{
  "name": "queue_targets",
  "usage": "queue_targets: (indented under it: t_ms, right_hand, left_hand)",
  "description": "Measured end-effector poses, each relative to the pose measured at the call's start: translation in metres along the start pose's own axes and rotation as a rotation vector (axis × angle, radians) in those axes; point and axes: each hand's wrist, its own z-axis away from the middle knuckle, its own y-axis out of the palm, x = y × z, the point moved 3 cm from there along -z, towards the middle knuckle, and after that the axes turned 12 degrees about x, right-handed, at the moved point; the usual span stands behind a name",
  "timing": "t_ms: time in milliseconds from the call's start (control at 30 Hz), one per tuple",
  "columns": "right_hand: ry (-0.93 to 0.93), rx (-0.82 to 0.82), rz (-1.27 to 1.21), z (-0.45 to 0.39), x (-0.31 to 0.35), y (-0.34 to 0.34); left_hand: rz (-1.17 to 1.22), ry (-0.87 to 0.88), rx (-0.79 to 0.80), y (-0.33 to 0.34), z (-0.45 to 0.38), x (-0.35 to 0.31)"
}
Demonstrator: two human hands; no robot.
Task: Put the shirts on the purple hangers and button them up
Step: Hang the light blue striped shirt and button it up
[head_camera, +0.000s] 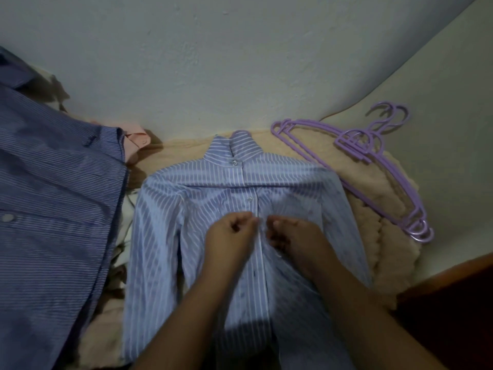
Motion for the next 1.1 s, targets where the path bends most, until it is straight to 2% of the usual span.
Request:
queue_targets:
  t_ms: [100, 267, 367, 467, 600, 700, 800, 900, 1000, 1100]
  right_hand:
    - [0.028, -0.022, 0.152, 0.017, -0.026, 0.001]
    - [-0.041, -0.037, 0.306, 0.019, -0.027, 0.002]
    - [-0.034, -0.026, 0.338, 0.016, -0.022, 0.01]
    - [0.003, -0.024, 0.368, 0.012, -0.02, 0.015]
    - [0.03, -0.057, 0.536, 0.005, -0.014, 0.019]
    - [0.126, -0.053, 0.587, -0.003, -0.009, 0.021]
    - [0.145, -0.001, 0.655, -0.004, -0.001, 0.022]
    - [0.136, 0.016, 0.539, 0.003, 0.003, 0.024]
    - [0.149, -0.037, 0.353, 0.007, 0.0, 0.026]
    - [0.135, -0.02, 0.316, 0.01, -0.002, 0.027]
  left_hand:
    - [-0.076, -0.1, 0.05, 0.019, 0.018, 0.024]
    - [-0.084, -0.101, -0.016, 0.012, 0.032, 0.029]
    - [-0.002, -0.107, -0.07, 0.005, 0.034, 0.032]
    - [0.12, -0.114, -0.025, 0.003, 0.035, 0.035]
    - [0.239, -0.11, -0.027, 0.003, 0.031, 0.036]
    - [0.335, -0.125, -0.03, 0.001, 0.027, 0.038]
    - [0.405, -0.122, -0.02, 0.0, 0.024, 0.038]
    - [0.431, -0.125, -0.005, 0.002, 0.022, 0.041]
    - [0.467, -0.132, 0.015, 0.002, 0.02, 0.046]
    - [0.476, -0.121, 0.06, 0.002, 0.02, 0.046]
